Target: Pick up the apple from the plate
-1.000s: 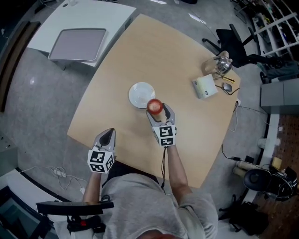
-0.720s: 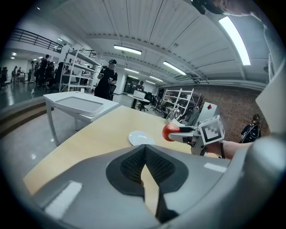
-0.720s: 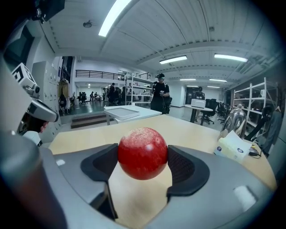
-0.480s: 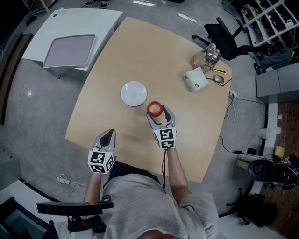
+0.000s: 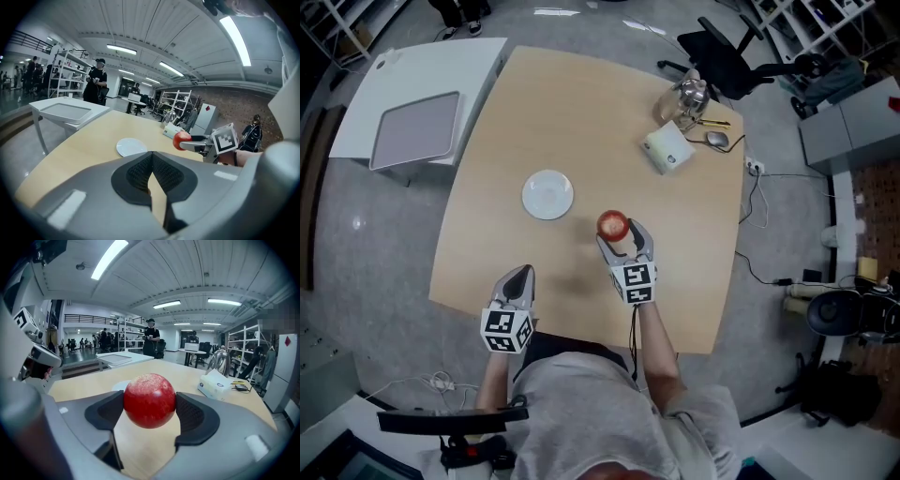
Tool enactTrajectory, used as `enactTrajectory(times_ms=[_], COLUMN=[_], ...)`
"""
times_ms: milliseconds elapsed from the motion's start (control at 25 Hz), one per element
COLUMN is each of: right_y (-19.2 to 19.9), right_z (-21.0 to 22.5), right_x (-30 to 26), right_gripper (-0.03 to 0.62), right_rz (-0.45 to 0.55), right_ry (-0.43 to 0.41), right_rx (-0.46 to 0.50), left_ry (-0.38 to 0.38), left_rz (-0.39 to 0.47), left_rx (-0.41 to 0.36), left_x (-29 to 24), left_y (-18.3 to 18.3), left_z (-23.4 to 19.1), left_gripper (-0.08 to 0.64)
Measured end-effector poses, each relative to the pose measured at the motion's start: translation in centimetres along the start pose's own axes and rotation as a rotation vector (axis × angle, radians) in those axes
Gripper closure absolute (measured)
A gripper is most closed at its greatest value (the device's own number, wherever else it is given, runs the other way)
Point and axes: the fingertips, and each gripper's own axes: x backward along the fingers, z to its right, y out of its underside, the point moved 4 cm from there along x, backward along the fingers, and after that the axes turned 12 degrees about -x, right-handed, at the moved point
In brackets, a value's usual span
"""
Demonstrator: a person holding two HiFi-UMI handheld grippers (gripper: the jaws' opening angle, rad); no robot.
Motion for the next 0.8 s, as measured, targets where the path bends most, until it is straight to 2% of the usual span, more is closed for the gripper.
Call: enactTrajectory(times_ms=[800], right_y=[4.4], right_z=[6.0], right_x=[5.1], right_gripper=[0.236], right_rz=[0.019], right_ry=[0.218], right_rx=[-0.122], left_ry=[0.161], left_rz=[-0.048], left_rx=[-0.103], left_x=[-3.3], left_y=[0.2], left_z=[3.4], left_gripper=[0.54])
